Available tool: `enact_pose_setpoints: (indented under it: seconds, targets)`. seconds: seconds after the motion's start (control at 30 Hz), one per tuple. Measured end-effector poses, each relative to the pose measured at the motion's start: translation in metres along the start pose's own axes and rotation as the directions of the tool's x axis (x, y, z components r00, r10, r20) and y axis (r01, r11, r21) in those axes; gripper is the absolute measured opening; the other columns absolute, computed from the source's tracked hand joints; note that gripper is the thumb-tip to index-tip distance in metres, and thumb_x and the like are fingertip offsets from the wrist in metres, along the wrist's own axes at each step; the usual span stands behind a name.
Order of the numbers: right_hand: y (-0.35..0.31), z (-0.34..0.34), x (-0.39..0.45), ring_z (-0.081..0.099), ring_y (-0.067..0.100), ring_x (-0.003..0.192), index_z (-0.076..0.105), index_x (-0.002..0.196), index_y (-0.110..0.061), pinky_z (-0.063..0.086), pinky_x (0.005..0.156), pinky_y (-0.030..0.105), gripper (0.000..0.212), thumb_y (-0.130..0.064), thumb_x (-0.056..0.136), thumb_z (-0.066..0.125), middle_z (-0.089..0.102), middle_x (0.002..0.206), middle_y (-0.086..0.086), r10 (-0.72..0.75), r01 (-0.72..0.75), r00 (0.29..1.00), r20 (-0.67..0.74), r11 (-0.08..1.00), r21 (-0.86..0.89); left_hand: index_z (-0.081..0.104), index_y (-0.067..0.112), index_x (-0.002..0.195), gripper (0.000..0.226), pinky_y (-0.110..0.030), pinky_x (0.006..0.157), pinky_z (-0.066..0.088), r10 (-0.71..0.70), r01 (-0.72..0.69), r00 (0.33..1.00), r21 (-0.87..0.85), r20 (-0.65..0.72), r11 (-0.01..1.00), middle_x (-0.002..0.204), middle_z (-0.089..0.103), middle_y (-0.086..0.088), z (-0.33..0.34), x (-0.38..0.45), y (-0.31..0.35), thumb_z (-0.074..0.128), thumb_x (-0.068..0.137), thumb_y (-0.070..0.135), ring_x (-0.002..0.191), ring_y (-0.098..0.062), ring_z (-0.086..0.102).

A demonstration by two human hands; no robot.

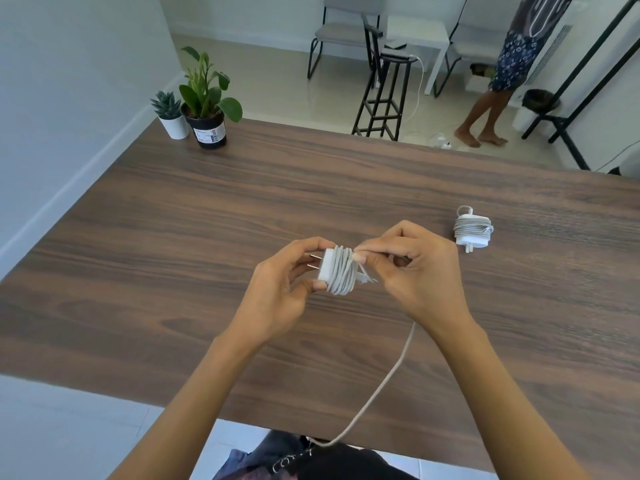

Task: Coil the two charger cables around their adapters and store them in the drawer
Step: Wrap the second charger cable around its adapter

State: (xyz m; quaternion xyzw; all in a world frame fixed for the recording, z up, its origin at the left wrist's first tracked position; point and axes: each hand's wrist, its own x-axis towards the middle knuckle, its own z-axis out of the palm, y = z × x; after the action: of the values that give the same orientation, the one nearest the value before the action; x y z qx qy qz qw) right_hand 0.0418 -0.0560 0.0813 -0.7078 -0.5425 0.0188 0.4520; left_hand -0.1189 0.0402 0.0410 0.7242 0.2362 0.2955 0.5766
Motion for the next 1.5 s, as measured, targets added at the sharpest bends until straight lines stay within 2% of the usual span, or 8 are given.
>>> enact_pose_setpoints:
  seconds: [0.2,0.33,0.47,0.67,0.87,1.03,1.2,1.5]
  targets:
    - [-0.006,0.001,-0.004,0.054,0.012,0.059,0.076,0.076,-0.029,0.040,0.057,0.019,0.008,-0.022,0.073,0.078,0.067,0.068,-0.003,0.126,-0.127,0.992,0.015,0.979,0.160,0.058,0.023,0.113,0.047,-0.026,0.089,0.050,-0.033,0.040,0.997,-0.119,0.065,0.992,0.111,0.066,0.007,-0.003,-0.010,0.009,0.060,0.077,-0.008,0.099,-0.012,0.063]
    - [-0.004,-0.007,0.005,0.061,0.006,0.070,0.074,0.078,-0.022,0.047,0.067,0.017,0.012,-0.010,0.079,0.072,0.072,0.072,-0.013,0.246,-0.262,0.965,0.095,0.858,0.443,0.057,0.014,0.114,0.041,-0.020,0.085,0.048,0.017,0.012,0.993,-0.242,0.116,0.970,0.109,0.066,0.010,-0.004,-0.011,0.028,0.060,0.077,-0.003,0.098,-0.009,0.062]
    - [0.006,-0.010,0.012,0.069,0.009,0.083,0.075,0.083,-0.019,0.052,0.079,0.023,0.011,-0.025,0.075,0.071,0.076,0.081,-0.008,0.362,-0.348,0.928,0.092,0.750,0.562,0.057,0.013,0.114,0.040,-0.020,0.084,0.048,0.070,-0.045,0.995,-0.306,0.071,0.951,0.109,0.066,0.007,-0.001,-0.004,0.042,0.066,0.076,0.014,0.100,-0.011,0.062]
    - [0.009,0.004,0.003,0.052,-0.006,0.046,0.070,0.100,-0.004,0.037,0.049,0.004,0.019,0.002,0.082,0.064,0.064,0.052,-0.018,0.416,-0.375,0.908,0.054,0.748,0.548,0.054,0.004,0.119,0.040,-0.022,0.083,0.049,0.070,-0.079,0.997,-0.314,-0.039,0.946,0.117,0.063,-0.005,0.005,0.010,0.045,0.064,0.080,0.005,0.103,-0.012,0.063]
    - [0.011,0.022,-0.015,0.056,0.000,0.061,0.075,0.088,-0.018,0.045,0.064,0.017,0.011,-0.011,0.080,0.072,0.071,0.066,-0.001,0.486,-0.423,0.874,-0.001,0.762,0.491,0.055,0.005,0.117,0.034,-0.014,0.080,0.048,0.009,-0.089,0.969,-0.317,-0.247,0.944,0.111,0.064,0.001,0.013,0.024,0.045,0.061,0.085,-0.006,0.100,0.002,0.061]
    - [0.014,0.035,-0.040,0.039,0.002,0.050,0.077,0.083,-0.027,0.031,0.055,0.015,0.011,-0.017,0.078,0.075,0.047,0.053,-0.009,0.389,-0.361,0.919,-0.062,0.894,0.265,0.056,0.014,0.112,0.034,-0.015,0.082,0.050,0.002,-0.098,0.914,-0.218,-0.405,0.971,0.105,0.064,0.009,0.020,0.046,0.041,0.063,0.084,-0.005,0.096,0.003,0.063]
    - [0.009,0.023,-0.056,0.044,-0.001,0.050,0.078,0.084,-0.020,0.027,0.053,0.004,0.007,-0.016,0.078,0.075,0.049,0.056,-0.013,0.149,-0.144,0.986,-0.069,0.987,0.068,0.055,0.012,0.117,0.039,-0.016,0.086,0.050,0.045,-0.068,0.892,-0.035,-0.449,0.997,0.102,0.061,0.018,0.020,0.067,0.022,0.064,0.083,-0.005,0.094,0.009,0.062]
    - [-0.008,-0.011,-0.039,0.046,0.000,0.053,0.078,0.082,-0.020,0.029,0.055,0.005,0.007,-0.017,0.080,0.072,0.056,0.062,-0.010,-0.023,0.023,1.000,-0.010,0.999,0.032,0.056,0.013,0.118,0.042,-0.022,0.091,0.051,0.064,-0.040,0.928,0.073,-0.366,0.997,0.113,0.065,-0.003,0.028,0.076,-0.007,0.065,0.081,-0.006,0.105,-0.010,0.063]
